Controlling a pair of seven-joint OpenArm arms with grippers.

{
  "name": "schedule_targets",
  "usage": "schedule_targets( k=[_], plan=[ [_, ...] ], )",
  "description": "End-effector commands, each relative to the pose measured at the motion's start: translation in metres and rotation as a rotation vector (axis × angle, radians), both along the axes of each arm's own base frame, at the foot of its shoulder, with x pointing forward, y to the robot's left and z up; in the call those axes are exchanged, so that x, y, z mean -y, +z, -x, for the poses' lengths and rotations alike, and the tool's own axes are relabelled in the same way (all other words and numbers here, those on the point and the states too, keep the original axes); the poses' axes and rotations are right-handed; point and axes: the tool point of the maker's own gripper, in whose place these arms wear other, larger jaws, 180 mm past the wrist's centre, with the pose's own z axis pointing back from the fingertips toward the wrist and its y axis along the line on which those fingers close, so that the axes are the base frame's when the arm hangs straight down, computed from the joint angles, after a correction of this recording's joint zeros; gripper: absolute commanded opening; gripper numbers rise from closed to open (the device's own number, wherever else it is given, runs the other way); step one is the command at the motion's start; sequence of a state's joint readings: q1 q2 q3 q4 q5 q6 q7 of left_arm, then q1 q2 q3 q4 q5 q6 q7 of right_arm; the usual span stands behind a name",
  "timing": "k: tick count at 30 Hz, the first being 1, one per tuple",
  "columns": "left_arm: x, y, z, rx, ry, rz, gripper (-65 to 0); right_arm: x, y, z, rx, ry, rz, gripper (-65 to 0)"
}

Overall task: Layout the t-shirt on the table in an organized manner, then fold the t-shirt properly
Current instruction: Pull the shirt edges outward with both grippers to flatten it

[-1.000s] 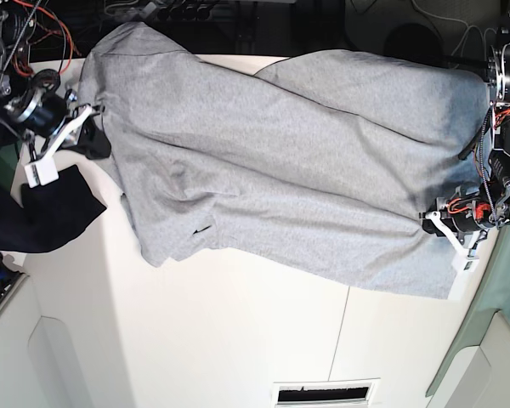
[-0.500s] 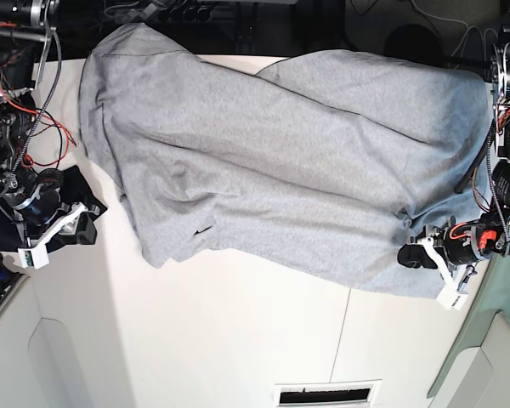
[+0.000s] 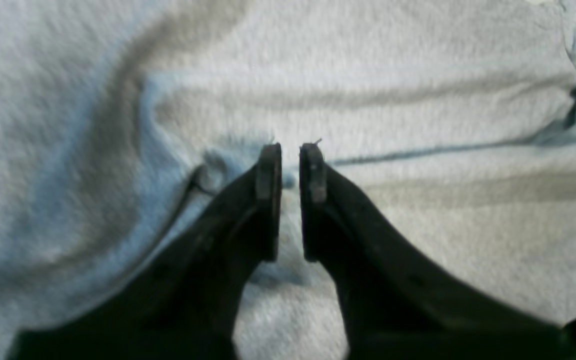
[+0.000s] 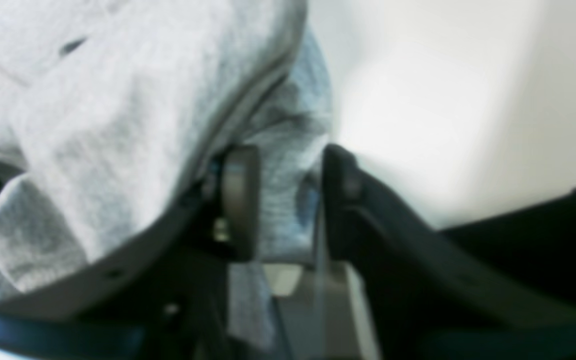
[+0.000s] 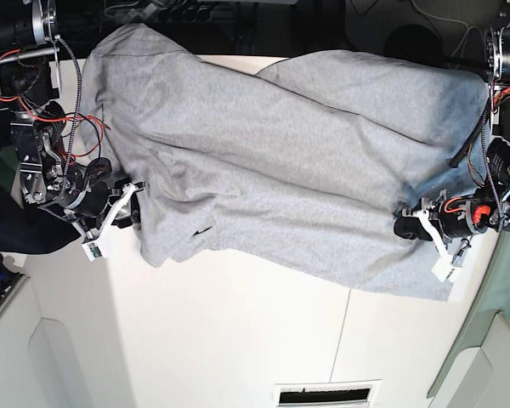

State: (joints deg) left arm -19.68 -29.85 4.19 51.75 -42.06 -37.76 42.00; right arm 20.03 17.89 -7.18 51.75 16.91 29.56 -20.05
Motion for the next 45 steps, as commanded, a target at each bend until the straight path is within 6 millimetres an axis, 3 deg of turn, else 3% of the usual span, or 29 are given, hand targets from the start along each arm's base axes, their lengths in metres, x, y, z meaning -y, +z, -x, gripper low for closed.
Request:
schedule_targets(
  k=[1,2,8,12,17,18,20,21,22,23,27,32,37,39,42,45],
  plan=[
    [-0.006,0.021,-0.016,0.067,0.008,0.005,-57.7,-0.002,0.009,-0.009,0.017,0.012,0.006,-57.1],
    [-0.006,0.02,-0.015,0.068,0.008,0.006,-57.7,-0.004,0.01,-0.01,0.02,0.013,0.002,-63.9],
    [-0.003,0.021,-0.014,0.074,-0.021,0.013,-57.7,-0.004,0.042,-0.046,0.176,0.037,0.043,-65.0],
    [-0.003,0.019,-0.012,0.066,-0.023,0.011,-57.7,0.0,0.09,-0.09,0.304,0.059,0.105,-65.0],
    [-0.003,0.017,-0.01,0.051,-0.028,0.006,-57.7,0.002,0.164,-0.141,0.457,0.06,0.141,-65.0],
    [-0.003,0.017,-0.009,0.047,-0.029,0.005,-57.7,0.002,0.175,-0.147,0.477,0.058,0.142,-61.1],
    [-0.003,0.016,-0.009,0.044,-0.03,0.004,-57.7,0.003,0.186,-0.153,0.497,0.055,0.145,-36.9],
    [-0.003,0.016,-0.009,0.044,-0.03,0.004,-57.7,0.004,0.186,-0.153,0.497,0.052,0.147,-27.4],
    [-0.003,0.016,-0.008,0.044,-0.03,0.004,-57.7,0.005,0.185,-0.153,0.491,0.047,0.15,-21.8],
    [-0.003,0.016,-0.008,0.043,-0.03,0.003,-57.7,0.006,0.179,-0.15,0.468,0.045,0.155,-20.3],
    [-0.003,0.015,-0.007,0.036,-0.033,0.0,-57.7,0.008,0.148,-0.133,0.347,0.01,0.112,-20.5],
    [-0.005,0.01,-0.001,0.02,-0.033,-0.003,-57.6,0.0,0.106,-0.096,0.176,-0.039,-0.034,-20.5],
    [-0.026,0.016,-0.002,0.037,0.005,-0.029,-57.6,-0.011,0.097,-0.062,0.157,-0.06,-0.188,-21.7],
    [-0.04,0.024,-0.008,0.069,0.059,-0.036,-57.6,-0.012,0.099,-0.051,0.179,-0.071,-0.214,-33.6],
    [-0.052,0.028,-0.012,0.084,0.098,-0.055,-57.6,-0.018,0.095,-0.031,0.184,-0.081,-0.234,-65.0],
    [-0.051,0.025,-0.009,0.068,0.092,-0.058,-57.6,-0.028,0.079,-0.011,0.145,-0.081,-0.253,-65.0]
  ],
)
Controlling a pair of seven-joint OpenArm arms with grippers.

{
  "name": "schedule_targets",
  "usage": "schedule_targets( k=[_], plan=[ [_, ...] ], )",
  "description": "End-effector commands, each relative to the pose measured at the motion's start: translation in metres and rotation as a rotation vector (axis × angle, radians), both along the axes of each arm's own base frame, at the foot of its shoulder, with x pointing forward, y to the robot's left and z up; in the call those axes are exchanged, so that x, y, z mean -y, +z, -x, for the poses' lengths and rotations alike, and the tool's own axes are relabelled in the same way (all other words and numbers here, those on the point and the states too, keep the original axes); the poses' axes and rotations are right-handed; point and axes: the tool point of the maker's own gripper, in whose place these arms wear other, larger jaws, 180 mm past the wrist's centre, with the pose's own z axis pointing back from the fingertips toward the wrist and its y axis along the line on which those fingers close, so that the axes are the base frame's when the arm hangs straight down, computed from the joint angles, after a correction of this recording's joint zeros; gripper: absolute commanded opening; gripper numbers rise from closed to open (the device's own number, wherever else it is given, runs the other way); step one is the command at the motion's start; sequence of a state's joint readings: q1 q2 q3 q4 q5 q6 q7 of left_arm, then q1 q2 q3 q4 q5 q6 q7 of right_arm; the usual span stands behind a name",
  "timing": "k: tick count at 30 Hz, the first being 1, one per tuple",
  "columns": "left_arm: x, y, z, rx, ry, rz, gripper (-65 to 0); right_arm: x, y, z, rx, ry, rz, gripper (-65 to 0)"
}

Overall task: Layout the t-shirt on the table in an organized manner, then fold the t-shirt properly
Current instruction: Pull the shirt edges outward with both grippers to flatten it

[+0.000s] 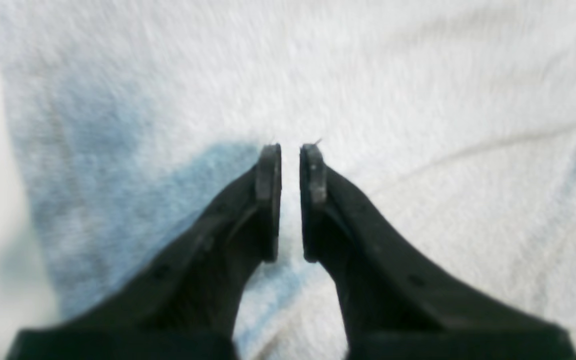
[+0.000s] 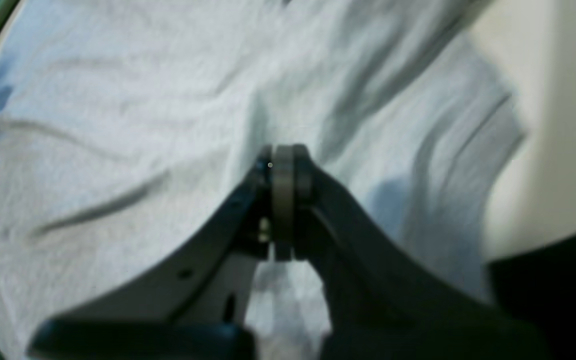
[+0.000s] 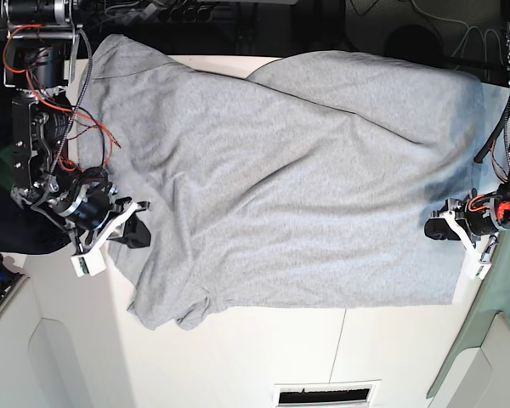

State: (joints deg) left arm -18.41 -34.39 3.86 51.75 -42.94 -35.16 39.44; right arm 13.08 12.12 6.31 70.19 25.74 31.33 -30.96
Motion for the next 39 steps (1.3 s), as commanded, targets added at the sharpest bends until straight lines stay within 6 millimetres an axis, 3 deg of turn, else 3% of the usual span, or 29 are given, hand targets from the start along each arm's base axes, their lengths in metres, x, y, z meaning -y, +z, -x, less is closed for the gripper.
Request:
schedule_targets(
  k=[1,9,15,18,24,28,34,39],
  plan=[
    [-0.005,0.017,-0.012,0.049,-0.001,-0.001,-57.6,-0.002,0.011,-0.005,0.037,0.001,-0.018,-65.0],
    [-0.004,0.002,0.004,0.0,-0.006,-0.003,-57.6,-0.004,-0.023,0.032,-0.054,0.001,-0.02,-65.0],
    [0.004,-0.031,0.041,-0.083,-0.008,0.011,-57.7,-0.002,-0.03,0.039,-0.065,-0.006,-0.01,-65.0],
    [0.012,-0.045,0.05,-0.096,-0.016,-0.003,-57.7,0.005,-0.032,0.037,-0.043,-0.006,0.051,-65.0],
    [0.029,-0.052,0.03,-0.051,0.01,-0.056,-57.7,0.017,-0.045,0.032,-0.049,-0.036,0.107,-65.0],
    [0.038,-0.044,0.007,-0.008,0.024,-0.092,-57.7,0.026,-0.051,0.014,-0.054,-0.05,0.137,-65.0],
    [0.037,-0.021,-0.025,0.07,0.021,-0.124,-57.7,0.04,-0.044,-0.024,-0.048,-0.074,0.165,-65.0],
    [0.036,-0.005,-0.045,0.103,0.026,-0.11,-57.7,0.04,-0.026,-0.048,-0.014,-0.083,0.142,-65.0]
  ],
)
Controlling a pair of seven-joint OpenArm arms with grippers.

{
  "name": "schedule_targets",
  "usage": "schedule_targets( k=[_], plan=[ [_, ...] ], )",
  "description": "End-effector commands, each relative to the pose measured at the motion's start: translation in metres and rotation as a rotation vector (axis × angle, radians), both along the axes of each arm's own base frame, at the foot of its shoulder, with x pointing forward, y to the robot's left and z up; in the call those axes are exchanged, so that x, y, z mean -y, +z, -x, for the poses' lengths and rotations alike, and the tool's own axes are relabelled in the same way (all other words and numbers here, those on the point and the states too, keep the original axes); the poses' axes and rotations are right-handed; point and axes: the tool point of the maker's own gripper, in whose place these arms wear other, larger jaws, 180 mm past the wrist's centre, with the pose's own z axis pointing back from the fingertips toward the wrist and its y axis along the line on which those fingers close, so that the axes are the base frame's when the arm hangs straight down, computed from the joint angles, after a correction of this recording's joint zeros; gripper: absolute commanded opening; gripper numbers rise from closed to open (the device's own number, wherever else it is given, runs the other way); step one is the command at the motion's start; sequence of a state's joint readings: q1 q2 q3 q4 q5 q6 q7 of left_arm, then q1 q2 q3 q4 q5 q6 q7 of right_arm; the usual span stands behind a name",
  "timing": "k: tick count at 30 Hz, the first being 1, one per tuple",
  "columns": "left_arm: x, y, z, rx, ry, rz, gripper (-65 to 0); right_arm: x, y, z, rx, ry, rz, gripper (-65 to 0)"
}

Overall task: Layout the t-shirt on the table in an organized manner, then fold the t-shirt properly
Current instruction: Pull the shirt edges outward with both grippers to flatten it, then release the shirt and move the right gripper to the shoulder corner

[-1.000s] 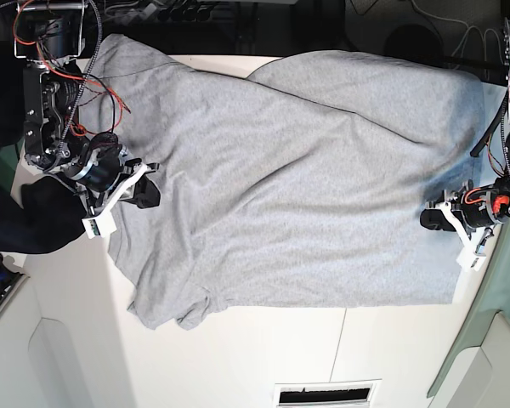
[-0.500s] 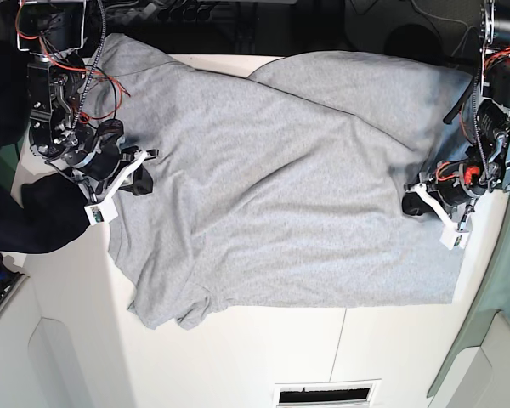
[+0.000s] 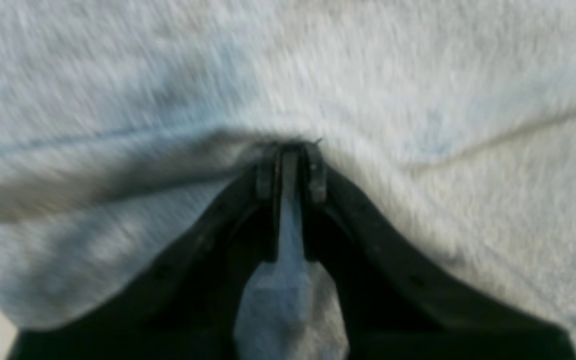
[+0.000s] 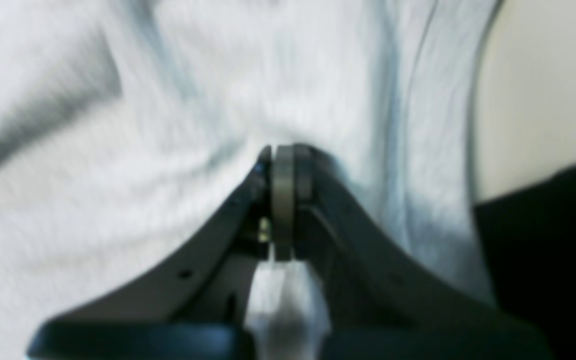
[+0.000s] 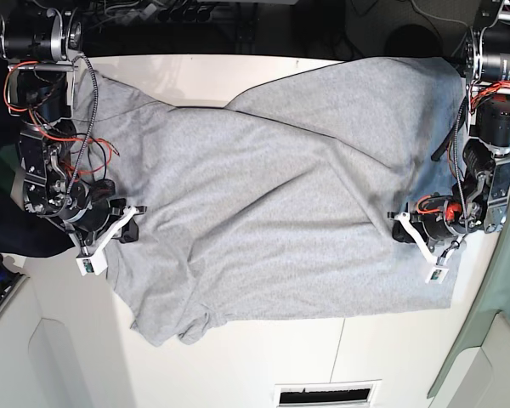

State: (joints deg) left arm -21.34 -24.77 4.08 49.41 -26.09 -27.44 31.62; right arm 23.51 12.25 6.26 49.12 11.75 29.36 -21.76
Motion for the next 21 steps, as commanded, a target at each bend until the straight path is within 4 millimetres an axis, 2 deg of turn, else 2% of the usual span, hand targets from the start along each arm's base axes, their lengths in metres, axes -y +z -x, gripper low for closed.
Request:
schedule_targets(
  k=[1,4,5,9,12,16,19,21],
  plan=[
    [-0.002,0.022,-0.016,0.053,-0.019,0.022,-57.7,0.003,0.023,-0.02,0.07,-0.006,-0.014,-65.0],
    [0.027,0.043,-0.009,0.055,-0.161,0.191,-57.7,0.004,0.033,-0.025,0.099,-0.008,-0.014,-65.0],
    [0.031,0.051,-0.008,0.056,-0.156,0.245,-57.7,0.007,0.036,-0.025,0.108,-0.008,-0.011,-65.0],
    [0.021,0.064,0.01,0.057,-0.149,0.315,-57.7,0.03,0.048,-0.02,0.14,-0.047,0.022,-65.0],
    [0.007,0.059,0.028,0.036,-0.157,0.274,-57.7,0.06,0.051,-0.015,0.136,-0.123,0.046,-65.0],
    [0.004,0.05,0.05,0.006,-0.18,0.249,-57.7,0.096,0.05,-0.007,0.124,-0.207,0.052,-65.0],
    [0.01,0.041,0.068,-0.02,-0.201,0.247,-57.7,0.114,0.033,0.013,0.059,-0.219,0.084,-65.0],
    [0.014,0.034,0.08,-0.041,-0.209,0.249,-57.7,0.125,0.013,0.034,0.0,-0.223,0.112,-65.0]
  ],
)
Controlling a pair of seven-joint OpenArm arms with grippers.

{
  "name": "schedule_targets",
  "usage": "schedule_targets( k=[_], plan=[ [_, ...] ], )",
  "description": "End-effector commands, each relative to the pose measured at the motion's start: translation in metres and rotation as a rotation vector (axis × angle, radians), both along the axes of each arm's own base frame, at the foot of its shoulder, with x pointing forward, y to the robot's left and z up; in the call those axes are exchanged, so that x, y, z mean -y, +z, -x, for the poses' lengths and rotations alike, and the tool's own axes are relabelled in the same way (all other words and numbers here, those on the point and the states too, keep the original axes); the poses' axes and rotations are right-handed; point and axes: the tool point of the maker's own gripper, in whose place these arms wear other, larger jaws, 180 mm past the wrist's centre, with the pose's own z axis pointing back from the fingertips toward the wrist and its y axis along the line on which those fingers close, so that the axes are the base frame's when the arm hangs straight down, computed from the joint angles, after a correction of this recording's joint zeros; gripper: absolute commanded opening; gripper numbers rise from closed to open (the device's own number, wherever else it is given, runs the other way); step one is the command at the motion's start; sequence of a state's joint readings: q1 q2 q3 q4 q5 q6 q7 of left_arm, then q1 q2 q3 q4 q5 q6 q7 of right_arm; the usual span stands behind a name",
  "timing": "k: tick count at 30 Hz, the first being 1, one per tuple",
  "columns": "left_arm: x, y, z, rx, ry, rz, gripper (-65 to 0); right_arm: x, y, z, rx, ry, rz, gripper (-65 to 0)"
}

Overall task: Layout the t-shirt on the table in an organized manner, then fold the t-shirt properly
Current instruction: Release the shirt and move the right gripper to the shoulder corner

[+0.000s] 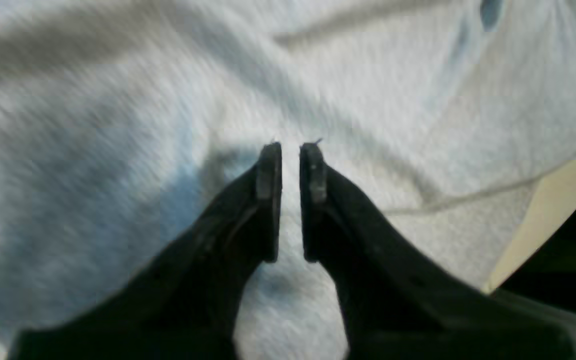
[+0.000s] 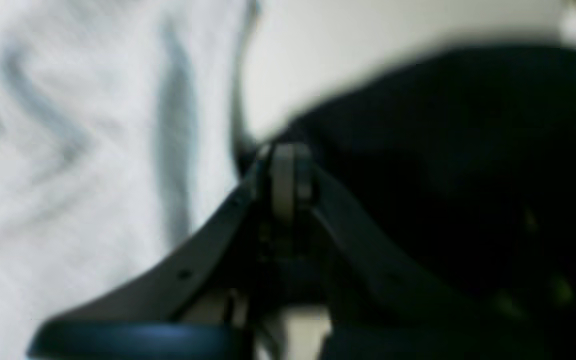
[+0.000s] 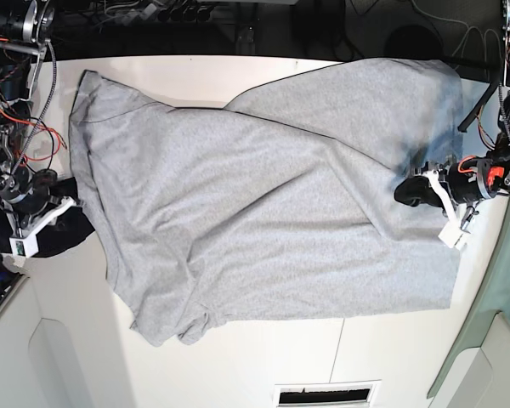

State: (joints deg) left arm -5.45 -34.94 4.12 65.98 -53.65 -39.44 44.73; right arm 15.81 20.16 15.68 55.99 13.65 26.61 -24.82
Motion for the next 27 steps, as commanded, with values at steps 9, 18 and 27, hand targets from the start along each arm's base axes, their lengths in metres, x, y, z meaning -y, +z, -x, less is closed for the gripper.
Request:
schedule_targets(
  k=[9,18,27],
  plan=[
    [0.0,0.012,-0.001,0.039,-0.015,0.005,-57.7,0.105,-0.023,0.065,-0.144,-0.125,0.156,-65.0],
    [-0.001,0.009,0.001,0.024,-0.026,-0.013,-57.7,0.215,0.026,0.096,-0.171,-0.246,0.415,-65.0],
    [-0.004,0.009,0.003,0.016,-0.028,-0.02,-57.7,0.201,0.067,0.068,-0.002,-0.285,0.148,-65.0]
  ],
)
